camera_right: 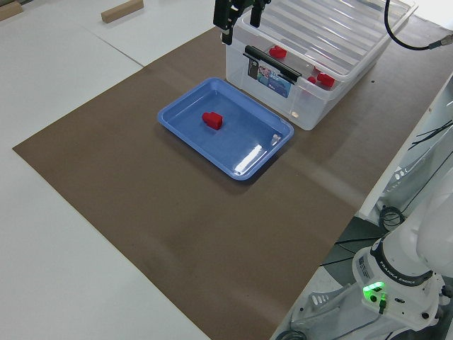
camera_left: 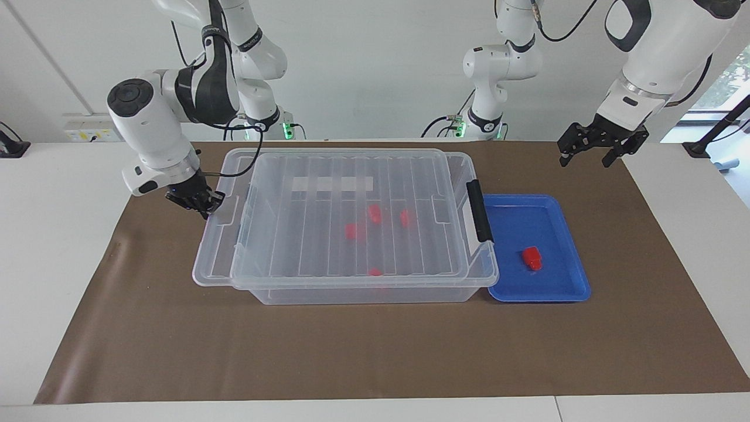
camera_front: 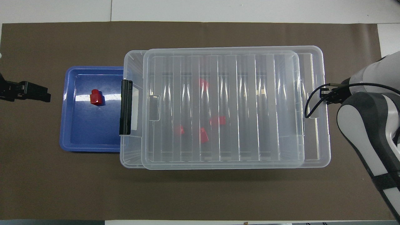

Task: Place red block in blue tray from box
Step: 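Slide the clear lid back over the box with the right gripper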

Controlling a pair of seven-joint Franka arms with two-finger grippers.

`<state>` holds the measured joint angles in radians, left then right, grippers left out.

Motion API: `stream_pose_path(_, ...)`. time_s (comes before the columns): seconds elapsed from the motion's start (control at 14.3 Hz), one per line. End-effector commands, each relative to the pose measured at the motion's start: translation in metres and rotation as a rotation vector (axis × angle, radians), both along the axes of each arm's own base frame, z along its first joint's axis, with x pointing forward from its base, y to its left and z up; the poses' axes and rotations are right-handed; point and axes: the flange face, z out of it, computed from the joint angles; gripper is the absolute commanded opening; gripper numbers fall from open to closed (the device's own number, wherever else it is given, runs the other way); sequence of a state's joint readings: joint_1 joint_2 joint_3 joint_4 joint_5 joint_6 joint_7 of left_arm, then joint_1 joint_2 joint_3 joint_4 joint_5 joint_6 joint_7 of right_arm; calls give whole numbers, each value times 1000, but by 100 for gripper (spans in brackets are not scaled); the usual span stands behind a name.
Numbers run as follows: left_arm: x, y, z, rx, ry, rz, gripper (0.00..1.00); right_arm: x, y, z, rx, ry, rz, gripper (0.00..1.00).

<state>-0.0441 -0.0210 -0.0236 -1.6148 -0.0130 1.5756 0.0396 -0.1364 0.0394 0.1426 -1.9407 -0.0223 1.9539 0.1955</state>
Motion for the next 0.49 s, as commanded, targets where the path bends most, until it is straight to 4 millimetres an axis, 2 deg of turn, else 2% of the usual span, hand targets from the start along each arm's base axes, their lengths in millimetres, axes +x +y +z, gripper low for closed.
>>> stream_pose_path(0.0, -7, 4, 1, -13, -10, -1, 100, -5, 12, 1, -9, 9, -24, 0)
stream_pose_path(0.14, -7, 4, 1, -13, -10, -1, 100, -6, 23, 1, -10, 10, -29, 0)
stream_pose_path(0.42, -7, 4, 1, -13, -10, -1, 100, -6, 30, 1, -10, 8, -34, 0)
